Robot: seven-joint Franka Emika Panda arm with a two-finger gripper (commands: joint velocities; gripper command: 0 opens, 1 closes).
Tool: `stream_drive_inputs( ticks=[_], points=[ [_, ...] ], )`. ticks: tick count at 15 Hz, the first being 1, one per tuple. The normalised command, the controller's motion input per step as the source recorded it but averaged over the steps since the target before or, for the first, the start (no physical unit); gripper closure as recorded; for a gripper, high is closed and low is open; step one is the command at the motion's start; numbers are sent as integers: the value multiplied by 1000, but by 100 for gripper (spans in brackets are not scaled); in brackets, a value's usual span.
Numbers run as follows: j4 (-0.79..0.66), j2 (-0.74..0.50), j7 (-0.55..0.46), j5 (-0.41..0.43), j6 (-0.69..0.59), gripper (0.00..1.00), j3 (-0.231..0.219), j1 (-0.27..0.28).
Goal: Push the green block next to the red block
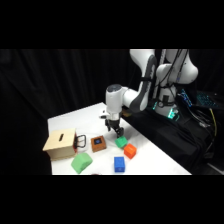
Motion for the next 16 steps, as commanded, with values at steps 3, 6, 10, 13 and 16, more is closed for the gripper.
stream_drive_inputs(
  ticks=[3, 6, 10, 13, 16],
  points=[
    [24, -286, -316, 288, -378, 0, 56, -407],
    [190, -244, -270, 241, -498, 0, -18, -274],
    [221, -331, -70, 97, -519, 0, -69, -48],
    [198, -252, 63, 9, -386, 0, -45, 62],
    [103, -159, 32, 63, -242, 0, -12, 73]
  ],
)
